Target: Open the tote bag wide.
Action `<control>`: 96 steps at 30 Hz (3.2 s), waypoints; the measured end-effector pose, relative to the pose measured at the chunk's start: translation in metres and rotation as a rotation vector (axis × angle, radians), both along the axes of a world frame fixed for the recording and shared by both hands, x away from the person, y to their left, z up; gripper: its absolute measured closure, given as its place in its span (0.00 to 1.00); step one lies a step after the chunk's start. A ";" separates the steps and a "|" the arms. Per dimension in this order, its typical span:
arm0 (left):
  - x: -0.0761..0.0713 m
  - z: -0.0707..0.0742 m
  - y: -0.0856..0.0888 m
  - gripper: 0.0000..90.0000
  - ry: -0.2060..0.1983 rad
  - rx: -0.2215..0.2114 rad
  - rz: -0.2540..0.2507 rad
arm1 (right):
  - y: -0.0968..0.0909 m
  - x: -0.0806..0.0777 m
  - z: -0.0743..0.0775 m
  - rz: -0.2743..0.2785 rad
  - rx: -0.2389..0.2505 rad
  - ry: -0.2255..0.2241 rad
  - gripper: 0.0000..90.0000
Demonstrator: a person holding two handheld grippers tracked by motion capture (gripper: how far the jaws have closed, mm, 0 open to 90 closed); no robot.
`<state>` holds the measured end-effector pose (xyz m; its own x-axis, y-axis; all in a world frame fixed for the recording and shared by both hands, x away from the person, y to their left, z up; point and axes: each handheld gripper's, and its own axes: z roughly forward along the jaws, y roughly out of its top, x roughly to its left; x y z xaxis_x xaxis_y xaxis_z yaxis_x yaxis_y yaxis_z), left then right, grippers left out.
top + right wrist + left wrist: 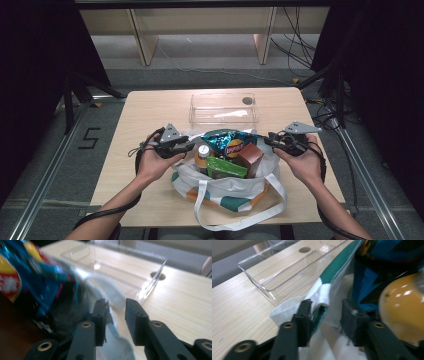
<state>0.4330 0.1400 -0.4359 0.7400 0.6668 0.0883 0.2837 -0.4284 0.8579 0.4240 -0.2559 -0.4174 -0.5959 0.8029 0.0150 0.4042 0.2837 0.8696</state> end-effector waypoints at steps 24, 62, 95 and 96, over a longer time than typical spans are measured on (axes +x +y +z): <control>-0.006 0.008 0.027 0.42 -0.046 -0.177 0.101 | -0.014 -0.007 0.033 -0.059 0.153 -0.054 0.67; -0.007 0.015 0.037 0.38 -0.073 -0.228 0.150 | 0.019 -0.024 0.062 0.165 0.191 -0.101 0.60; -0.007 0.014 0.038 0.35 -0.078 -0.227 0.159 | 0.038 -0.012 0.048 0.187 0.134 -0.061 1.00; -0.007 0.014 0.038 0.35 -0.078 -0.227 0.159 | 0.037 -0.012 0.050 0.199 0.125 -0.071 1.00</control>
